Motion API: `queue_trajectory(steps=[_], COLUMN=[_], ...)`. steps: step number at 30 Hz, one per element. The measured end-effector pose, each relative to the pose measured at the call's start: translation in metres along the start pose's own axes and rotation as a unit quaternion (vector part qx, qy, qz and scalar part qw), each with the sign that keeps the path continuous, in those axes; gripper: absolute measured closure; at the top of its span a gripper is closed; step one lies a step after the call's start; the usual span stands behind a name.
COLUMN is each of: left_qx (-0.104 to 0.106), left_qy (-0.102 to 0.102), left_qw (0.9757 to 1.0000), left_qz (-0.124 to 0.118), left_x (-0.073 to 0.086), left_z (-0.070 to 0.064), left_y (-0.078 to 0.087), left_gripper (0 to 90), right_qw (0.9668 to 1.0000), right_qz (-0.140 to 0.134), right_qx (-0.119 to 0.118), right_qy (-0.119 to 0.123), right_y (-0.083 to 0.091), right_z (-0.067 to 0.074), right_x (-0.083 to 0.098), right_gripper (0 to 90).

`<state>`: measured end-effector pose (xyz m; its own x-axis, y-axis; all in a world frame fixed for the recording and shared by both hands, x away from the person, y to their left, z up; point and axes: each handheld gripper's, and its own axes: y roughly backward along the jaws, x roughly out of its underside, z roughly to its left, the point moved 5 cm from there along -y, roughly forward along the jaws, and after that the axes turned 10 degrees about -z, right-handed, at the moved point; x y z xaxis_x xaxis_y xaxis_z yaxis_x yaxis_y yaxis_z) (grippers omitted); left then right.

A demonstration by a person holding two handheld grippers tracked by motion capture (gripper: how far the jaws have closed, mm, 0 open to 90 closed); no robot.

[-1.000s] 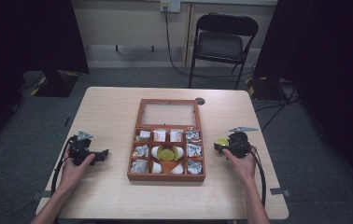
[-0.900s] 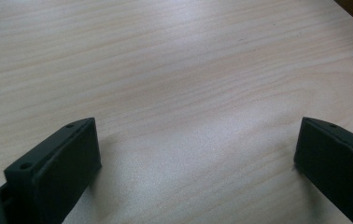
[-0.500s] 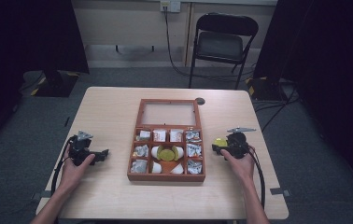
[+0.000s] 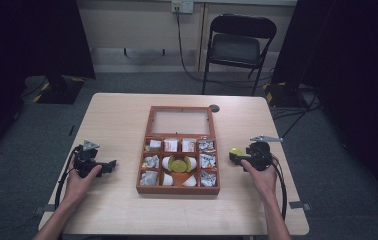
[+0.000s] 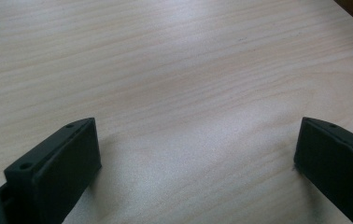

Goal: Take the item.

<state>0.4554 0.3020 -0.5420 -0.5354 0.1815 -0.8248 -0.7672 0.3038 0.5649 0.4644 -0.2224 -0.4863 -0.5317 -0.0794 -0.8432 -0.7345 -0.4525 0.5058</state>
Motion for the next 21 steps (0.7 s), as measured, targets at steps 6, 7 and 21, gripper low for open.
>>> queue_trajectory(steps=[6,7,21], left_qx=[0.000,0.000,0.000], left_qy=[0.000,0.000,0.000], left_qw=[1.0000,1.0000,1.0000], left_qz=[0.000,0.000,0.000], left_x=[0.000,0.000,0.000], left_z=[0.000,0.000,0.000], left_y=[0.000,0.000,0.000], left_gripper=[0.0,0.0,0.0], right_qw=[1.0000,0.9999,0.9994], right_qz=[-0.009,-0.012,-0.018], right_qx=[-0.003,-0.002,0.026], right_qy=[0.000,0.000,-0.016], right_y=[0.013,0.016,0.059], right_z=[0.004,0.004,-0.006], right_x=[0.001,0.001,0.015], right_gripper=[16.7,16.7,18.5])
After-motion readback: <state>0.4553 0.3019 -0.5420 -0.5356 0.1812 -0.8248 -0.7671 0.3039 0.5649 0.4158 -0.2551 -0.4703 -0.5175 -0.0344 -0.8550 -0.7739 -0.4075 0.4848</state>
